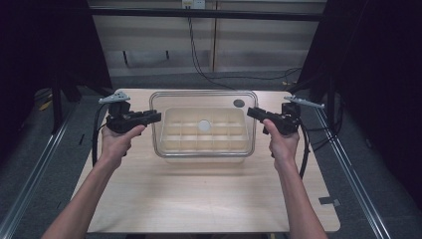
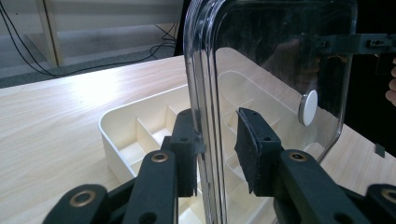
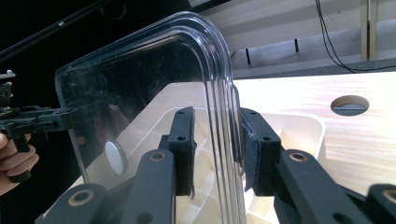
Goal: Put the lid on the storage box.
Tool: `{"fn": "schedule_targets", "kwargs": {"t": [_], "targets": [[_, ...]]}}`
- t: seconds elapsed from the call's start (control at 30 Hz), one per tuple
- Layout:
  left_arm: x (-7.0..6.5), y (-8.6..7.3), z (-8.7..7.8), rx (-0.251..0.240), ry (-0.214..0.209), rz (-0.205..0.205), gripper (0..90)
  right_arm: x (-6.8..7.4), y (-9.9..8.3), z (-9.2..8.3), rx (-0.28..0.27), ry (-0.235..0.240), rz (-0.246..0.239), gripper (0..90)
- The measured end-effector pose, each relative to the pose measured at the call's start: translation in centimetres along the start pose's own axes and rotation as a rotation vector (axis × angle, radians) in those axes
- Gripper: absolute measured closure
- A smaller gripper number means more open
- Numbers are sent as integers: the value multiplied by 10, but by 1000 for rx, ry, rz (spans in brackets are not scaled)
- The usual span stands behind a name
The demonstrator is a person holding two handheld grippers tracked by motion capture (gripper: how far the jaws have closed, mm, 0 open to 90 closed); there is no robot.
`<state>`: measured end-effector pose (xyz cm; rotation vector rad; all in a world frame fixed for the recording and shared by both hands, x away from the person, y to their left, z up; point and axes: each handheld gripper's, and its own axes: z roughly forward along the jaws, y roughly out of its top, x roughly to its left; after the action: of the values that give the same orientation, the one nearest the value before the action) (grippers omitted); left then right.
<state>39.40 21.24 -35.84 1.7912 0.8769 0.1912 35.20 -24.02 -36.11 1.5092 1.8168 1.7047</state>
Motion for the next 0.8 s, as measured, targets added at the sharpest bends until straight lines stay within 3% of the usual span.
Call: {"fn": "schedule_targets", "kwargs": {"t": [0.43, 0.8], "targets": [[6, 19, 9, -4, 15, -2, 687, -9, 11, 9, -15, -10, 22, 681], [18, 13, 21, 22, 51, -39, 674, -16, 10, 25, 14, -29, 30, 682]]}}
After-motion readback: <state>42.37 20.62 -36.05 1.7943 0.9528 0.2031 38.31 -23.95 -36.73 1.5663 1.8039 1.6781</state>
